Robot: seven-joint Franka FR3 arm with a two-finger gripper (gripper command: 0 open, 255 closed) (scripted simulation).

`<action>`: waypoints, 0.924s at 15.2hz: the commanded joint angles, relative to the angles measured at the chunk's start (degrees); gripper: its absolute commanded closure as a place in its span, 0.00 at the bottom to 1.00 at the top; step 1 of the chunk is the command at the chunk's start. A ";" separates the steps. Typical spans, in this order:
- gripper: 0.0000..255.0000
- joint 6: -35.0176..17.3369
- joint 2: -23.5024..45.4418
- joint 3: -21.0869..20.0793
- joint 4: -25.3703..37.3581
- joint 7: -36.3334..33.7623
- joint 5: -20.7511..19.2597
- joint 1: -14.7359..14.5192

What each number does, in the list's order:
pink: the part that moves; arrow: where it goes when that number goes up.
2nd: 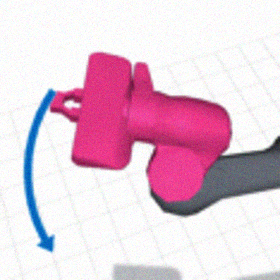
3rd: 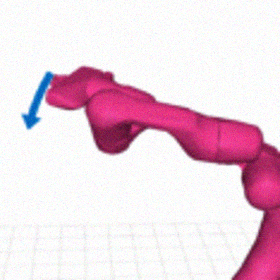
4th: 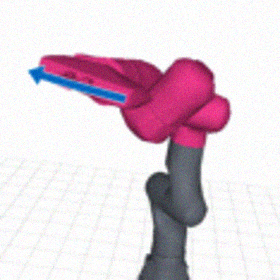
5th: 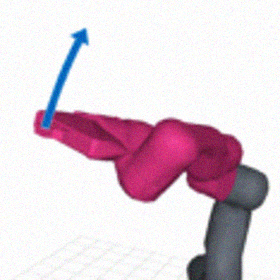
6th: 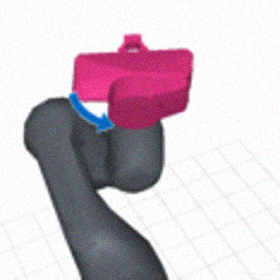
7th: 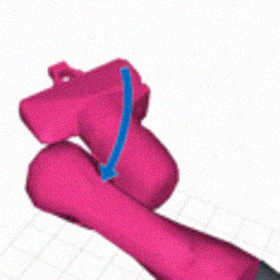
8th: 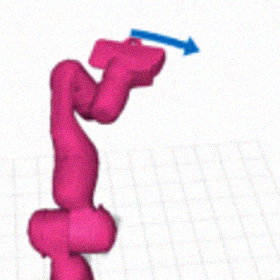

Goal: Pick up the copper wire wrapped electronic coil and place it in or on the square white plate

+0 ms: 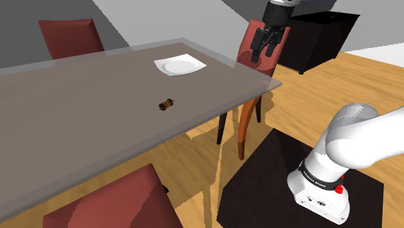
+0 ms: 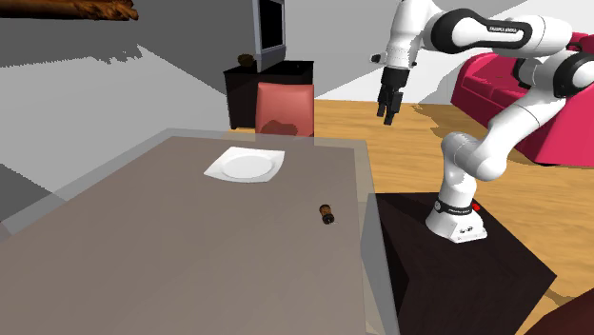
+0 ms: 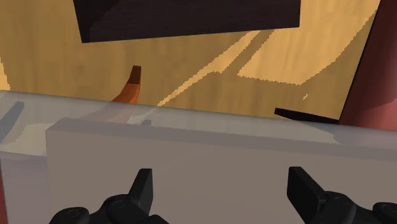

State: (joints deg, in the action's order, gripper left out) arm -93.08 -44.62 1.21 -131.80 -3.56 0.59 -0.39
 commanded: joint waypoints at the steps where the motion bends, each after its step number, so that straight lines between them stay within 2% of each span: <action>1: 0.00 0.00 0.00 0.00 0.00 0.00 0.00 0.00; 8: 0.00 -11.03 6.62 -7.57 -1.00 -5.23 1.11 -2.56; 14: 0.00 -19.73 14.55 -14.21 0.79 -10.31 -0.14 -3.71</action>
State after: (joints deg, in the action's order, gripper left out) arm -111.14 -31.31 -11.75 -131.10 -12.81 0.73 -3.89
